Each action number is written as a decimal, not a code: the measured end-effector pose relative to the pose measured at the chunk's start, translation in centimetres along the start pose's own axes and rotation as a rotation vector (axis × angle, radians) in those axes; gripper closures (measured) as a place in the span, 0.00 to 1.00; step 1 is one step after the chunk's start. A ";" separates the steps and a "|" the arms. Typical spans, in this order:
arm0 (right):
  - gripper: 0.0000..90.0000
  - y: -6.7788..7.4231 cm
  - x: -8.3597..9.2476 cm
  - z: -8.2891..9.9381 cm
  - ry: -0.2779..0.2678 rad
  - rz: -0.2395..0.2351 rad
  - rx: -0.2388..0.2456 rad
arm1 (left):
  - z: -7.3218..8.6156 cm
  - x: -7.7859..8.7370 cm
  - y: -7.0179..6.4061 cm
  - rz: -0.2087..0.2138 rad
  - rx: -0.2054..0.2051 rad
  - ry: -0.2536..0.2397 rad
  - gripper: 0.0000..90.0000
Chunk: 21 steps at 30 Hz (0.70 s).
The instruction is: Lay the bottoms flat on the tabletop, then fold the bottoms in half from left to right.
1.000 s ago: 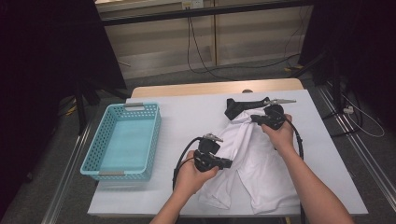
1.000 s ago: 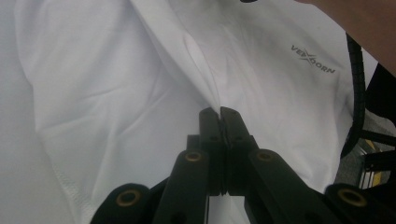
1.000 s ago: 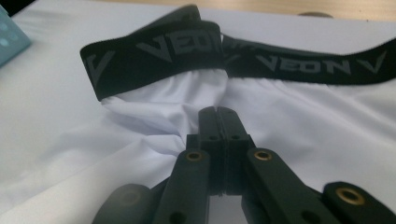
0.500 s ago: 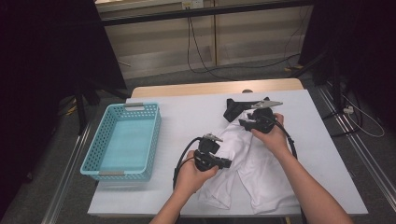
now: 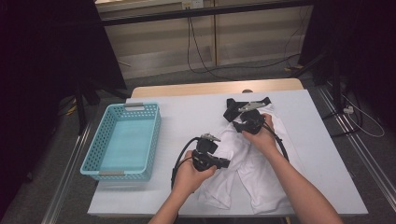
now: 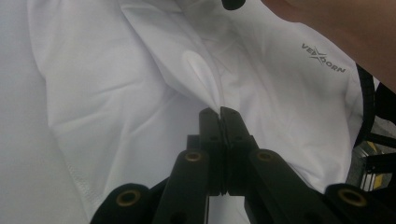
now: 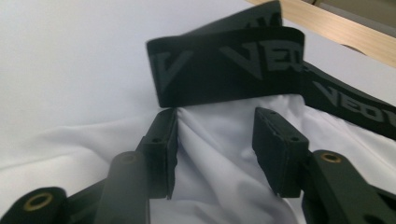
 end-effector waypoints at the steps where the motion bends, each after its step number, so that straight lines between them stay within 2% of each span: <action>1: 0.67 -0.2 0.0 0.1 0.003 0.000 0.000 | 0.0 0.0 0.0 -0.002 0.001 -0.002 0.99; 3: 0.78 -0.7 0.0 0.1 0.000 0.012 -0.003 | 0.0 0.1 0.1 0.000 -0.003 -0.005 0.99; 4: 0.80 -0.8 0.1 0.1 -0.002 -0.004 -0.023 | 0.0 0.1 0.1 -0.001 -0.004 -0.003 0.99; 6: 0.86 -1.2 0.3 0.1 -0.009 0.005 -0.027 | 0.0 0.1 0.0 -0.002 -0.004 -0.002 0.99; 9: 0.96 -1.4 0.5 0.1 -0.003 -0.017 -0.049 | -0.1 0.1 0.0 -0.002 -0.007 -0.007 0.99; 15: 0.99 -1.9 1.2 -0.4 -0.027 -0.037 -0.078 | -0.2 0.2 0.0 -0.003 -0.007 -0.011 0.99; 21: 0.99 -3.0 2.1 -1.0 -0.063 -0.042 -0.136 | -0.2 0.3 0.0 -0.004 -0.008 -0.014 0.99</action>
Point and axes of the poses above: each handheld gripper's, and its own axes: x roughly backward along the jaws, z roughly out of its underside, y roughly to its left, the point moved 8 cm from there along -x, roughly forward along the jaws, and after that the axes turned 6 degrees about -y, right-handed, at the moved point
